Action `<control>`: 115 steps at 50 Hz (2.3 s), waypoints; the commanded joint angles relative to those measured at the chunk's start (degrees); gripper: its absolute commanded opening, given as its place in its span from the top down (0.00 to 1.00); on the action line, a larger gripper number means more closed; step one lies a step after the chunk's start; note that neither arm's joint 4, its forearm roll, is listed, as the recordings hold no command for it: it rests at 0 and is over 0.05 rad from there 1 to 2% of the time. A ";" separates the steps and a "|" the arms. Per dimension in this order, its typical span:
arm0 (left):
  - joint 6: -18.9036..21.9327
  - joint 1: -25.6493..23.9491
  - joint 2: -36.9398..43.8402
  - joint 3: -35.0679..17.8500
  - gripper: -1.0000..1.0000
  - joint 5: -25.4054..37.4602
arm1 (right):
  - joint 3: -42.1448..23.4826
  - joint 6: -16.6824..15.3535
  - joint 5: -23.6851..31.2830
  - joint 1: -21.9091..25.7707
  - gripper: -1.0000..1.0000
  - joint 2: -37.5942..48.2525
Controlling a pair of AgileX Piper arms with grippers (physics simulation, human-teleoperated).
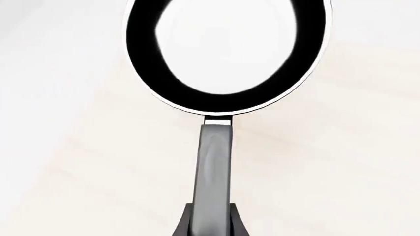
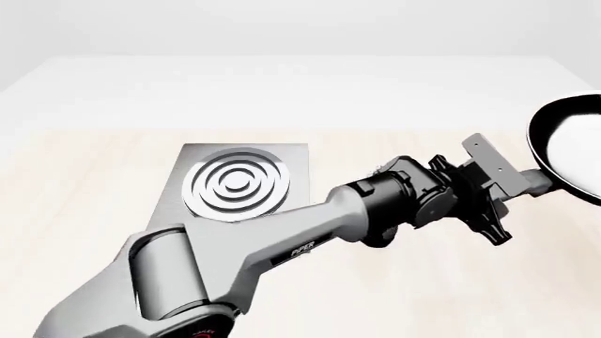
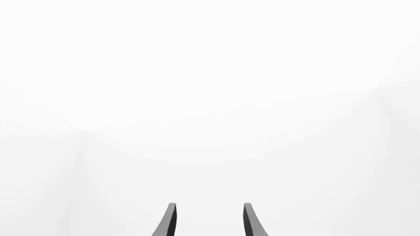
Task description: Put the frying pan on the stove.
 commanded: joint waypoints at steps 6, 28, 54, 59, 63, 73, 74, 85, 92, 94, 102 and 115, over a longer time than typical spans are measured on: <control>1.19 2.90 -8.79 4.34 1.00 -2.58 | -45.84 -1.15 45.87 1.47 0.00 0.00; 2.19 7.02 -14.90 10.92 1.00 -4.71 | -80.77 -1.52 82.17 0.93 0.00 0.00; 3.49 12.42 -25.60 21.89 1.00 -7.30 | -91.88 -3.14 94.60 1.99 0.00 0.00; 3.58 12.64 -27.72 25.65 1.00 -8.81 | -90.31 -3.27 93.05 2.14 0.00 0.00; 3.45 13.22 -30.07 28.39 1.00 -9.61 | -88.89 -3.41 91.70 2.33 0.00 0.00; 3.88 15.30 -35.35 34.20 1.00 -10.93 | -87.53 -3.30 90.28 2.13 0.00 0.00; 3.70 15.37 -35.76 34.55 1.00 -11.07 | -87.75 -3.28 90.48 2.09 0.00 0.00; 3.98 16.99 -40.69 39.68 1.00 -11.79 | -88.53 -3.19 91.05 1.86 0.00 0.00; 4.24 18.11 -43.62 43.20 1.00 -12.34 | -88.86 -3.31 91.45 1.95 0.00 0.00; 4.34 18.65 -44.47 43.97 1.00 -12.34 | -88.86 -3.48 91.51 2.06 0.00 0.00; 4.78 20.15 -47.00 46.69 1.00 -12.17 | -89.26 -3.45 91.89 1.82 0.00 0.00; 5.46 23.21 -52.53 51.37 1.00 -11.68 | -89.81 -3.90 92.57 1.85 0.00 0.00</control>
